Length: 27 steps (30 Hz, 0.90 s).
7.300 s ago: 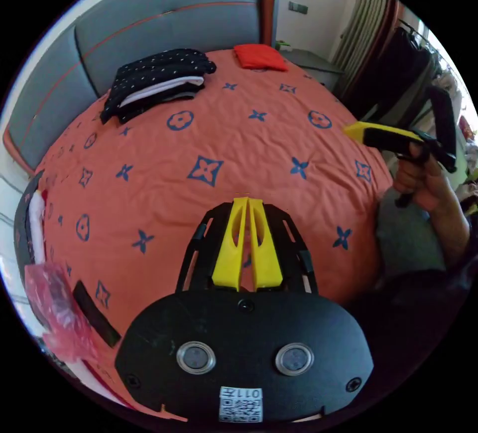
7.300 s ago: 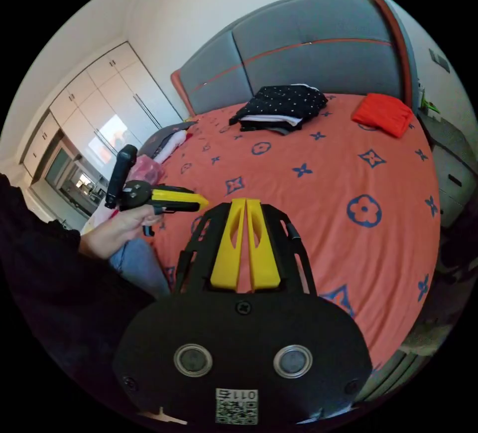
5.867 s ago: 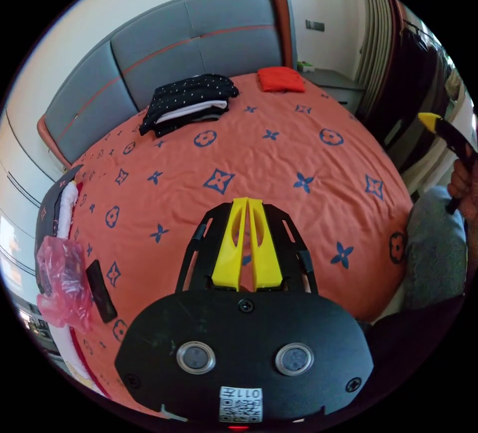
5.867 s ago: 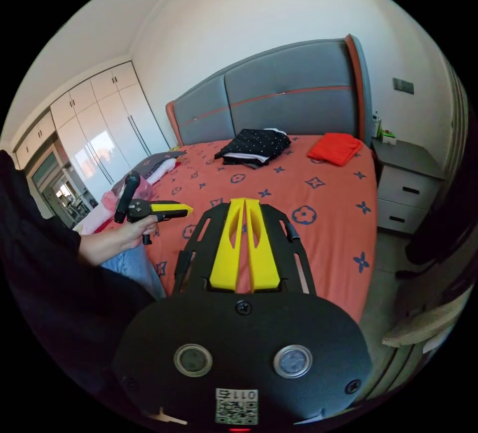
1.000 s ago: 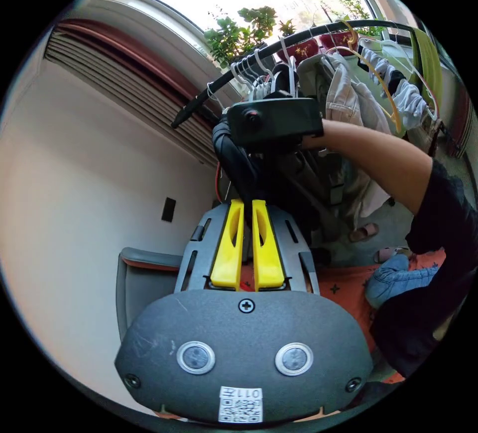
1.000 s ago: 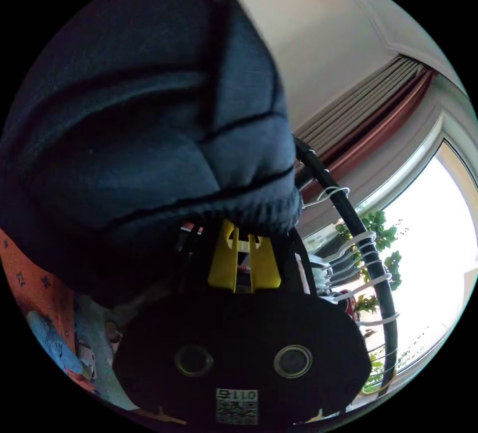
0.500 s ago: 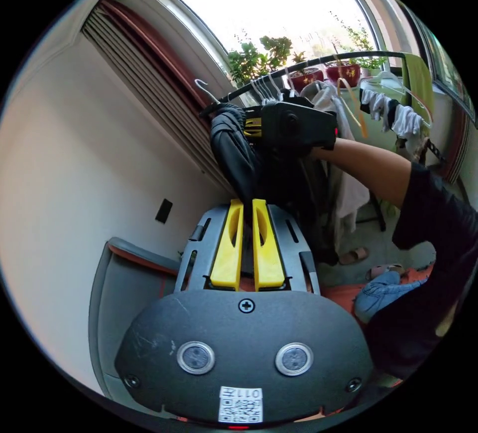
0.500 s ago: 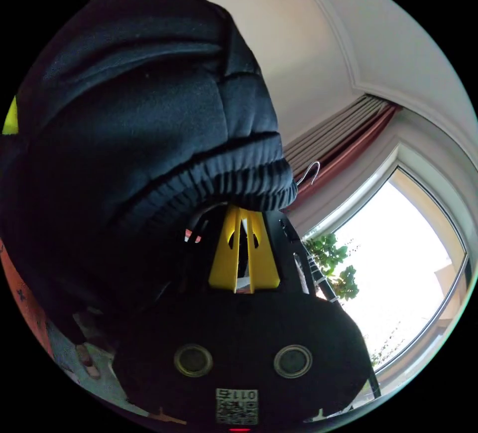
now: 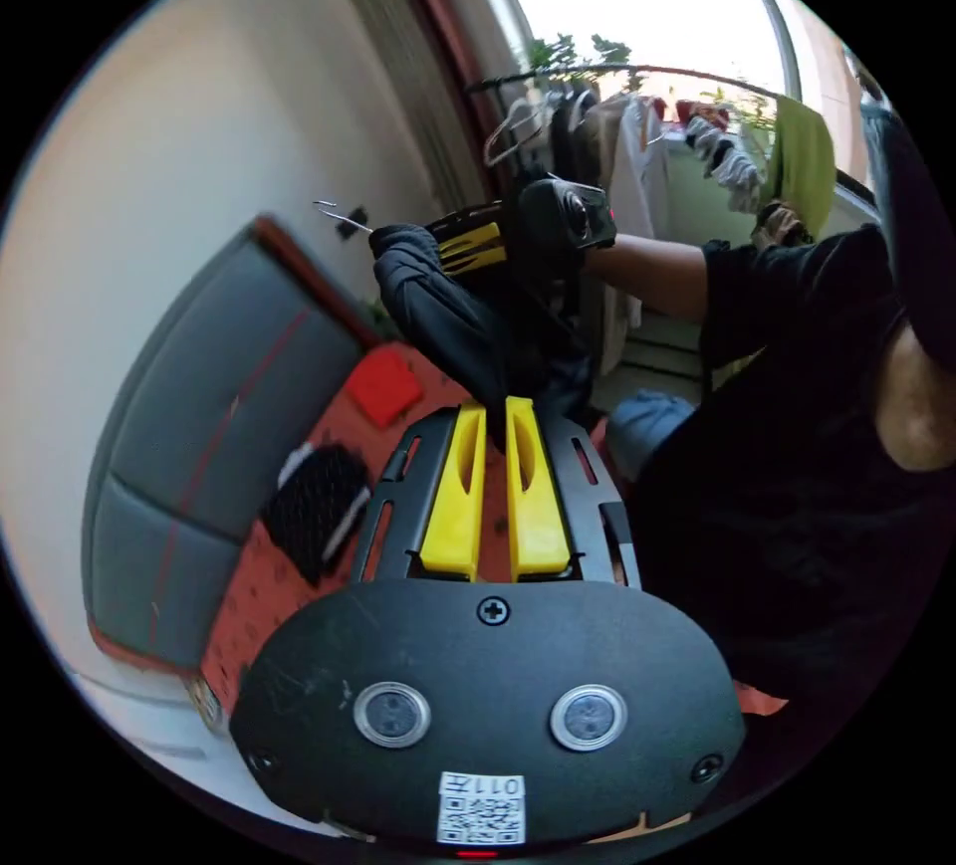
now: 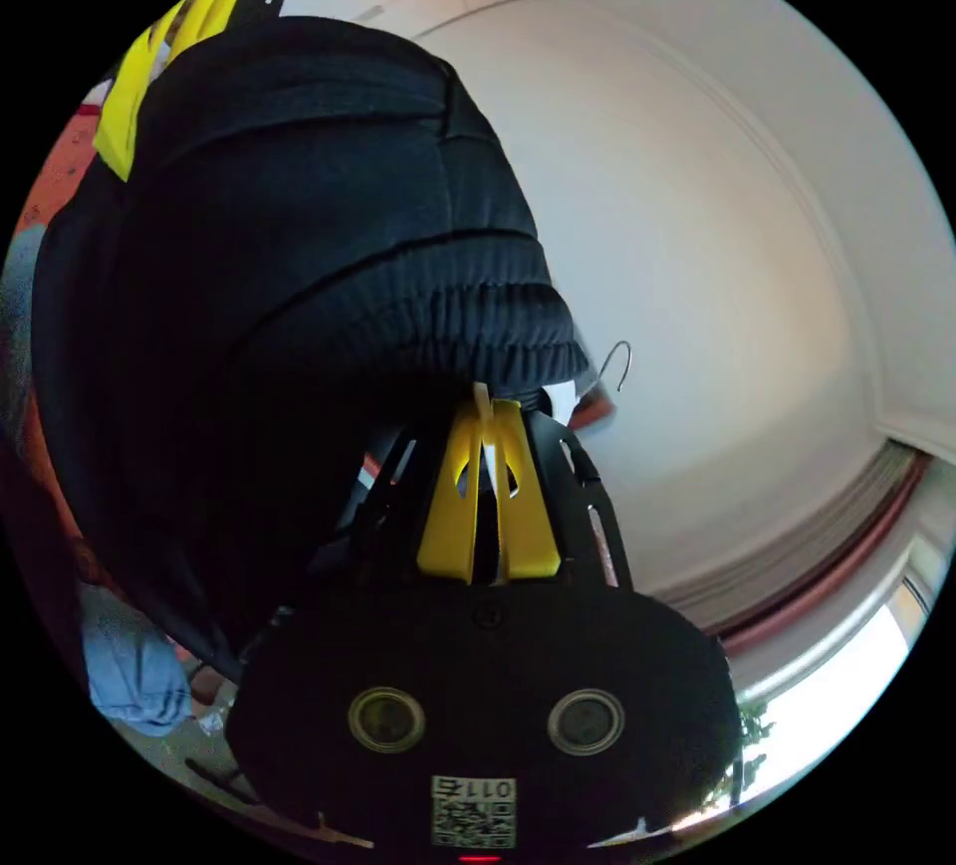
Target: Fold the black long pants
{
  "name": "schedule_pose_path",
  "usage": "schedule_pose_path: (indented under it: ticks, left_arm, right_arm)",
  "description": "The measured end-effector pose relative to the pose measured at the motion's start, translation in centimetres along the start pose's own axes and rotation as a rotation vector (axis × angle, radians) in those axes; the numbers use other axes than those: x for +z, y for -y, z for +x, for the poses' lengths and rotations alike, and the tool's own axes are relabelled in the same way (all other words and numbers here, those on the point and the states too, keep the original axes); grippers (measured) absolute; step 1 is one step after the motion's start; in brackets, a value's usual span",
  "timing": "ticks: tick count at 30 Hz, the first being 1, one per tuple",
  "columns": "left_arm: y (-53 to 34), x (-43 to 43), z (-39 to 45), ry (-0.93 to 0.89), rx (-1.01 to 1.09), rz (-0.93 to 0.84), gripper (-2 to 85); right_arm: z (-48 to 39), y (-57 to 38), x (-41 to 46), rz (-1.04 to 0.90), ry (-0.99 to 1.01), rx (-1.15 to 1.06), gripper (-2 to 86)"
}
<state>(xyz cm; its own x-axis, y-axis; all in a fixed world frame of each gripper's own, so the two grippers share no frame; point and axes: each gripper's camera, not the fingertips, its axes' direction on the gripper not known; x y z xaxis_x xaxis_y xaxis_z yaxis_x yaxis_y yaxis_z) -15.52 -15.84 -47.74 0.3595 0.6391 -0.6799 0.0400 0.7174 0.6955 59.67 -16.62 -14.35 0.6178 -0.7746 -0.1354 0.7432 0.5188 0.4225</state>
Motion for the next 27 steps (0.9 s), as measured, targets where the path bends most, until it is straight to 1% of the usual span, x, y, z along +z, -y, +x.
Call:
schedule_pose_path:
  ticks: [1, 2, 4, 5, 7, 8, 10, 11, 13, 16, 17, 18, 19, 21, 23, 25, 27]
  left_arm:
    - [-4.0, 0.0, -1.0, -0.004, -0.073, -0.054, 2.4]
    - [-6.0, 0.0, -1.5, -0.002, -0.112, -0.079, 2.5]
    - [-13.0, 1.0, -3.6, 0.018, -0.240, -0.163, 3.0]
    - [-14.7, 1.4, -4.2, 0.029, -0.265, -0.188, 3.1]
    - [-20.0, 3.1, -6.7, 0.067, -0.354, -0.233, 3.5]
    - [-21.1, 3.6, -7.5, 0.066, -0.376, -0.244, 3.5]
    - [-25.2, 5.6, -10.5, 0.037, -0.469, -0.298, 3.8]
    - [-26.0, 5.9, -11.1, 0.038, -0.484, -0.318, 3.8]
    - [-28.9, 7.2, -12.8, 0.040, -0.466, -0.488, 3.9]
    - [-31.8, 6.3, -13.9, 0.036, -0.399, -0.527, 4.1]
    - [-32.3, 5.8, -14.3, 0.054, -0.390, -0.533, 4.1]
    - [-33.3, 4.5, -15.4, 0.114, -0.381, -0.538, 4.2]
    - [-34.4, 2.8, -16.6, 0.164, -0.386, -0.541, 4.3]
    - [-36.1, 0.4, -18.6, 0.166, -0.412, -0.544, 4.5]
    - [-37.3, -1.9, -20.2, 0.173, -0.435, -0.496, 4.9]
    - [-37.7, -3.3, -21.5, 0.142, -0.393, -0.402, 5.9]
    - [-37.6, -2.5, -22.7, 0.082, -0.374, -0.378, 7.4]
  right_arm:
    - [-3.7, 2.8, 1.9, 0.027, 0.080, -0.019, 4.3]
    - [-5.6, 4.2, 3.1, 0.035, 0.115, -0.026, 4.4]
    - [-12.3, 9.4, 8.2, 0.031, 0.263, -0.009, 5.0]
    - [-13.8, 10.6, 9.7, 0.020, 0.300, 0.005, 5.2]
    - [-19.2, 14.0, 15.9, -0.079, 0.458, 0.087, 6.0]
    - [-20.4, 14.5, 17.6, -0.123, 0.504, 0.104, 6.2]
    - [-23.6, 14.8, 22.6, -0.282, 0.671, 0.147, 6.8]
    - [-23.9, 14.5, 23.4, -0.304, 0.676, 0.160, 6.7]
    - [-23.7, 12.8, 25.4, -0.356, 0.632, 0.234, 6.3]
    - [-21.3, 9.0, 25.9, -0.347, 0.669, 0.378, 5.3]
    - [-20.9, 8.1, 25.8, -0.340, 0.686, 0.401, 5.0]
    - [-20.2, 6.2, 25.5, -0.335, 0.719, 0.441, 4.7]
    - [-19.8, 4.4, 25.2, -0.328, 0.743, 0.493, 4.4]
    - [-19.2, 2.3, 25.1, -0.322, 0.781, 0.592, 4.4]
    - [-18.8, 1.2, 25.4, -0.279, 0.818, 0.711, 4.6]
    - [-19.3, 1.6, 26.6, -0.198, 0.851, 0.836, 5.2]
    - [-20.4, 3.3, 28.5, -0.161, 0.906, 0.859, 6.0]
